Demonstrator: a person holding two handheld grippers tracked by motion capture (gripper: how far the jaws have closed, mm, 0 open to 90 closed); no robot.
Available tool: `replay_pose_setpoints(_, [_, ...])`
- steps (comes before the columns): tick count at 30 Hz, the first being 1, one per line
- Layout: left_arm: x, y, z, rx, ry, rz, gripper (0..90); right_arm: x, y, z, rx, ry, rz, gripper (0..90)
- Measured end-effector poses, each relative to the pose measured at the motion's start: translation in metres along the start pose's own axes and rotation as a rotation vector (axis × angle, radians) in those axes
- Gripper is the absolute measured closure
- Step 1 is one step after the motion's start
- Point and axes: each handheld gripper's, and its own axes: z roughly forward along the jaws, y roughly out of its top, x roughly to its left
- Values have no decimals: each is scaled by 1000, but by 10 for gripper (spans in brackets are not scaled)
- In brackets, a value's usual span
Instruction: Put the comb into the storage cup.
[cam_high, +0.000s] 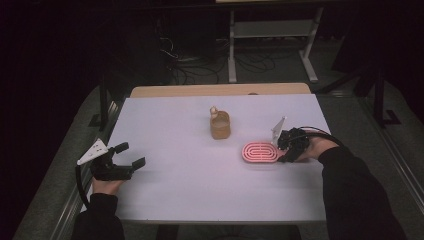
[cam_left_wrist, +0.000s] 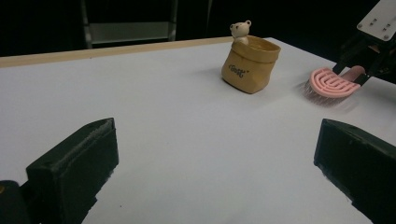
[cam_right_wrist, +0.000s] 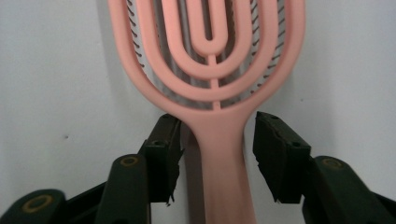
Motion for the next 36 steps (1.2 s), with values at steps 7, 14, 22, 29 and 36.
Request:
replay_pose_setpoints(7, [1, 0, 0, 4, -2, 0, 0, -2, 0, 4, 7, 18, 0, 597])
replay_pose_setpoints(14, [0, 0, 0, 6, -1, -1, 0, -1, -2, 4, -3, 25, -31, 652])
replay_pose_setpoints(22, [0, -1, 0, 3, 2, -4, 0, 3, -1, 0, -30, 35, -13, 670])
replay_pose_setpoints(29, [0, 0, -1, 0, 1, -4, 0, 3, 1, -8, -83, 23, 17, 680])
replay_pose_setpoints(36, [0, 0, -1, 0, 0, -3, 0, 7, 6, -20, -130, 27, 61, 682])
